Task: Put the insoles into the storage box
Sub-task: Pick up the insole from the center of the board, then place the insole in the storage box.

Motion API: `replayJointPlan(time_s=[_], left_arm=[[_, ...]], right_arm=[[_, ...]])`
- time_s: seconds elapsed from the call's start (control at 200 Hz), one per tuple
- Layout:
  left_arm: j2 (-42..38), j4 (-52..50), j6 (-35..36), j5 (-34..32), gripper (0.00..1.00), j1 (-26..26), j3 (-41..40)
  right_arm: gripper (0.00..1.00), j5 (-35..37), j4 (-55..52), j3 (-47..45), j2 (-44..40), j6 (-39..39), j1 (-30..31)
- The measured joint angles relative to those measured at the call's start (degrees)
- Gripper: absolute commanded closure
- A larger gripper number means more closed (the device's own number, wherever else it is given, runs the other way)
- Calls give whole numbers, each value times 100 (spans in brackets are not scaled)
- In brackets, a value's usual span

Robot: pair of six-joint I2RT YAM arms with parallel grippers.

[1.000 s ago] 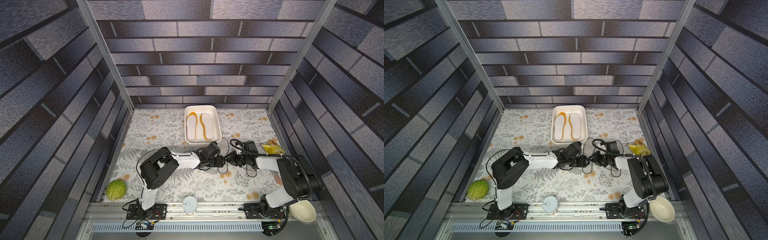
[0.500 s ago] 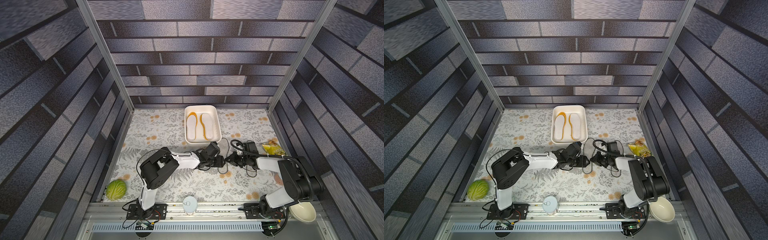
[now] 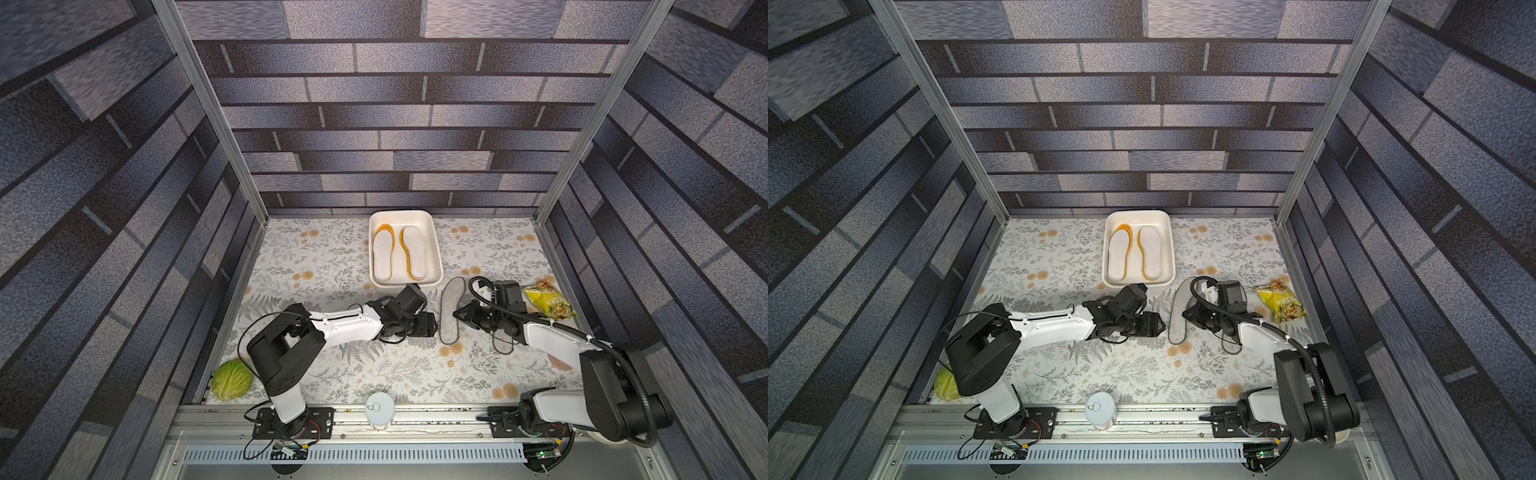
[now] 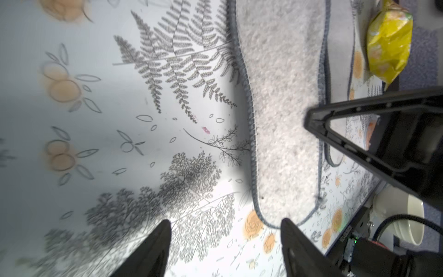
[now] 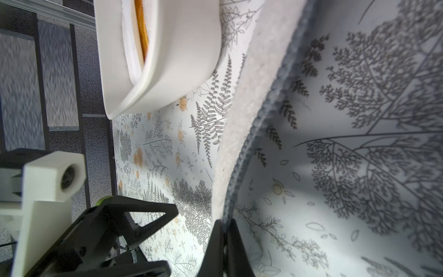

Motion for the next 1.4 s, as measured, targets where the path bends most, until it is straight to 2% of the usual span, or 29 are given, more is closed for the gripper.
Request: replayJointPlan(time_s=[0.05, 0.25, 0.376, 0.521, 0.716, 0.911, 1.162, 1.402], left_arm=[[-380, -251, 24, -111, 0, 22, 15], [-1683, -640, 37, -234, 0, 284, -118], [-2424, -691, -33, -127, 0, 793, -564], [-3353, -833, -136, 157, 0, 1574, -1143], [-4227, -1187, -162, 562, 0, 2490, -1351], [-4433, -1128, -267, 1106, 0, 3018, -1655], [-4293, -977, -308, 1526, 0, 3283, -1742], [-4229, -885, -313, 1744, 0, 3344, -1742]], right_arm=[[100, 94, -284, 61, -302, -61, 0], [100, 378, -1401, 553, -1364, -291, 0], [100, 407, -1928, 1099, -1749, -428, 0], [100, 398, -2310, 2000, -1690, -623, 0], [100, 354, -2380, 3351, -778, -861, 26], [100, 391, -2382, 4572, 459, -962, 236], [100, 597, -2415, 6135, 1878, -960, 835], [100, 603, -2131, 6540, 3045, -704, 1226]])
